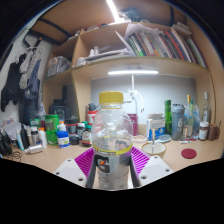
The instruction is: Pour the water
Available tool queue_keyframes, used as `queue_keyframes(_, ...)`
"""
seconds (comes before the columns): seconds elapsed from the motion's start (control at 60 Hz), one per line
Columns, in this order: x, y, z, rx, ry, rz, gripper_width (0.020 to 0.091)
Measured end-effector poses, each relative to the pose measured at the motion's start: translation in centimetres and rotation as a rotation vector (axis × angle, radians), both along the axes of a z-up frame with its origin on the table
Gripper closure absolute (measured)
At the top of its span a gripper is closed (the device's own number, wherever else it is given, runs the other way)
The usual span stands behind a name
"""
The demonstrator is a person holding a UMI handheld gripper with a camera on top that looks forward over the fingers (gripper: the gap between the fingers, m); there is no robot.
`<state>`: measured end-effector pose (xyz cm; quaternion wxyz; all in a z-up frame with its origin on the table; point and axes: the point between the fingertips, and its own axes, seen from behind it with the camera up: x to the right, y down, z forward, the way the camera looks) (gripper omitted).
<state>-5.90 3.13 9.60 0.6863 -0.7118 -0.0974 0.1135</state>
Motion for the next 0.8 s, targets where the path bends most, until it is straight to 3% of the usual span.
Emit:
queue_keyframes(0.1,-0.4,-0.1,0.0,0.018,-0.01,0.031,0.0629)
queue_keyframes(0.317,-1.7,-0.3,0.2,-0.003,-0.011,0.076,0.0635)
queue_keyframes(0.467,-3.9,0.8,4.5,0.022,0.095,0.105,0.0639)
queue_keyframes(0.633,-3.7,2.9,10.1,-0.058,0.49,0.101,0.0635)
queue_keyframes(0.8,-2.6,6.4,9.6,-0.304,0.984,0.085,0.0636)
